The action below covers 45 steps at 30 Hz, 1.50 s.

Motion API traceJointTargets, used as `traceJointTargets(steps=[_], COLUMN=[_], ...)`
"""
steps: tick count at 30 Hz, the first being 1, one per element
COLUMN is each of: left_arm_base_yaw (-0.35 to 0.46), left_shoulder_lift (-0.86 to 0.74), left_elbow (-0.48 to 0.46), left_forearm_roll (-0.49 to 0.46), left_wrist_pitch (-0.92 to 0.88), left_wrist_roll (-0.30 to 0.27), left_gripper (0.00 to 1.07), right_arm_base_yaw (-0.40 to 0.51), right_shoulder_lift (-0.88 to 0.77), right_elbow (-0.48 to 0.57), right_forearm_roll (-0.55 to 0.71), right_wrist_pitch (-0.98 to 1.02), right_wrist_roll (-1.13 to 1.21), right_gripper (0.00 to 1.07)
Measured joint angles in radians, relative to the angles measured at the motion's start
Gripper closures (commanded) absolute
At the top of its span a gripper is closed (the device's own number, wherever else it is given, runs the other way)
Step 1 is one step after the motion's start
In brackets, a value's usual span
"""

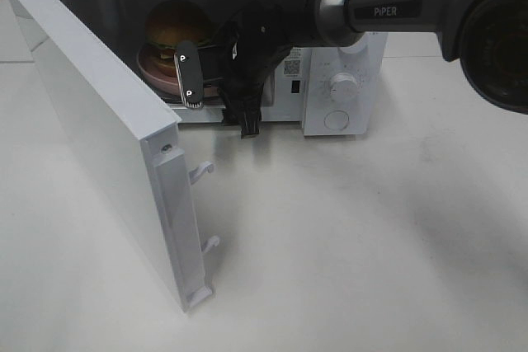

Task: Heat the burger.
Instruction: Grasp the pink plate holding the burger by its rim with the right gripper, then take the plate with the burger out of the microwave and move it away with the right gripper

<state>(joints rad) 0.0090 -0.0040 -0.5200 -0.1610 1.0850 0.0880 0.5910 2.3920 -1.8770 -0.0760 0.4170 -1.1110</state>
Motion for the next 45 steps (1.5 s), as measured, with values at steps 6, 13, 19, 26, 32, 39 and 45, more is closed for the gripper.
traceJointTargets(steps=[6,13,19,26,32,39,45], left_arm_base_yaw=[0.000,0.000,0.000,0.000,0.000,0.000,0.000], left_shoulder_lift=[0.000,0.000,0.000,0.000,0.000,0.000,0.000], left_elbow=[0.000,0.000,0.000,0.000,0.000,0.000,0.000], left_forearm_roll=[0.000,0.000,0.000,0.001,0.001,0.001,0.001], left_wrist_pitch=[0.000,0.000,0.000,0.000,0.000,0.000,0.000], left_wrist_roll=[0.000,0.000,0.000,0.000,0.000,0.000,0.000], left_gripper=[0.06,0.06,0.06,0.06,0.06,0.06,0.06], right_arm_base_yaw=[-0.002,0.007,0.010,0.025,0.035,0.038,0.038], right_shoulder_lift=[0.012,-0.011,-0.014,-0.027,-0.067,-0.127,-0.198], right_elbow=[-0.009,-0.014,-0.015,-0.015,0.028,0.114,0.203], right_forearm_roll=[0.022,0.044,0.022,0.026,0.059,0.068,0.076], right_wrist_pitch=[-0.008,0.018,0.015,0.058,0.092,0.100,0.096], right_wrist_roll=[0.000,-0.001,-0.010,-0.038,-0.115,-0.195,-0.250], right_gripper=[0.62,1.07,1.07,1.07,1.07,1.07,1.07])
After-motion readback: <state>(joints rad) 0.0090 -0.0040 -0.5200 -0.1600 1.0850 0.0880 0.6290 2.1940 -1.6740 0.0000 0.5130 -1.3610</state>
